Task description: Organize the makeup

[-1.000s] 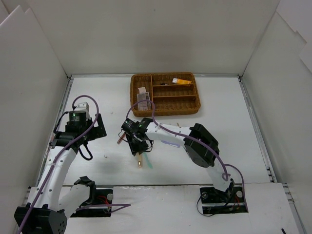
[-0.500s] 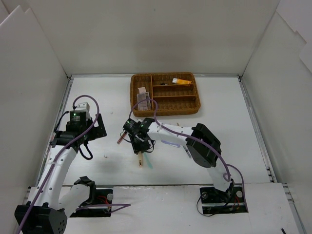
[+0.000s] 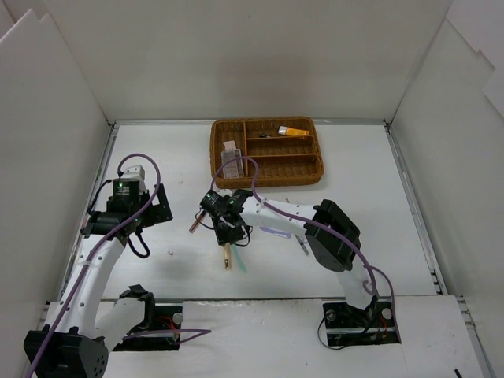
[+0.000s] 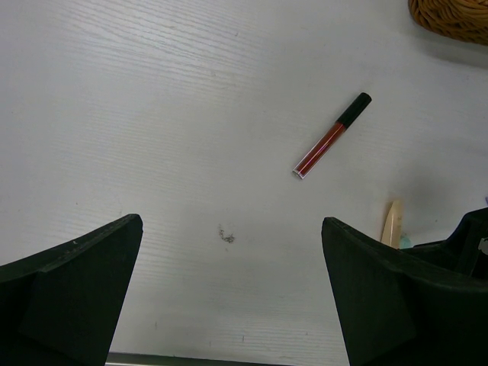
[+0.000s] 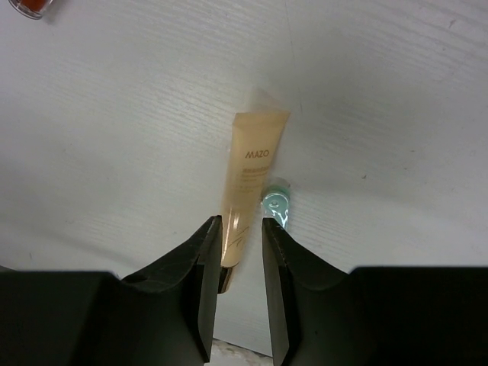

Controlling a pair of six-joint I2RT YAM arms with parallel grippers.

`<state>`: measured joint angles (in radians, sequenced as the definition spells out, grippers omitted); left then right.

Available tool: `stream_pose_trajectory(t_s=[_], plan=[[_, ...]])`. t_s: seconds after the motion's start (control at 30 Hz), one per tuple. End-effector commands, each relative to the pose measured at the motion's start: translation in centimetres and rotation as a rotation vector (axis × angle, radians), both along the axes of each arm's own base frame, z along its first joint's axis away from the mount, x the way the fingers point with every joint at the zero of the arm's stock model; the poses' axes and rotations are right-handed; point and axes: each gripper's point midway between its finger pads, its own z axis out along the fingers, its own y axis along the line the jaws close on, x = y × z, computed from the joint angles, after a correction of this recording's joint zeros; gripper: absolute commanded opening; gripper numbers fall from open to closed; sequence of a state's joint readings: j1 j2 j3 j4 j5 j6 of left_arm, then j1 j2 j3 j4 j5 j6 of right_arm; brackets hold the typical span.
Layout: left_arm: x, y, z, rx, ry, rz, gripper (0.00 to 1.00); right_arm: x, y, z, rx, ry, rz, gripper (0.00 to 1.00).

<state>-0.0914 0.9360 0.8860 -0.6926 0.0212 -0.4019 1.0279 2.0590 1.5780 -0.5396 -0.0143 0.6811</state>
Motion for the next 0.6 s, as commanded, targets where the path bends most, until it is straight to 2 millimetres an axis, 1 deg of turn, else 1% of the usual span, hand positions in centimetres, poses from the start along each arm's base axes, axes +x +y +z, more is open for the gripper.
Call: stream_pose_trajectory(t_s=[0.0, 0.3, 0.57], plan=[[0.8, 0.2, 0.4, -0.001, -0.024, 0.019, 0.99, 0.1, 0.0, 1.3, 0.019, 0.005, -0.021, 0.25], [0.9, 0.3, 0.3, 0.003, -0.019, 0.018, 0.99, -0.2, 0.4, -0.6, -0.002, 0.042, -0.024, 0.26], [1.0, 0.3, 0.2, 0.004, -0.012, 0.02, 0.99, -0.2, 1.4, -1.2, 0.01, 0.062, -0.002, 0.25]])
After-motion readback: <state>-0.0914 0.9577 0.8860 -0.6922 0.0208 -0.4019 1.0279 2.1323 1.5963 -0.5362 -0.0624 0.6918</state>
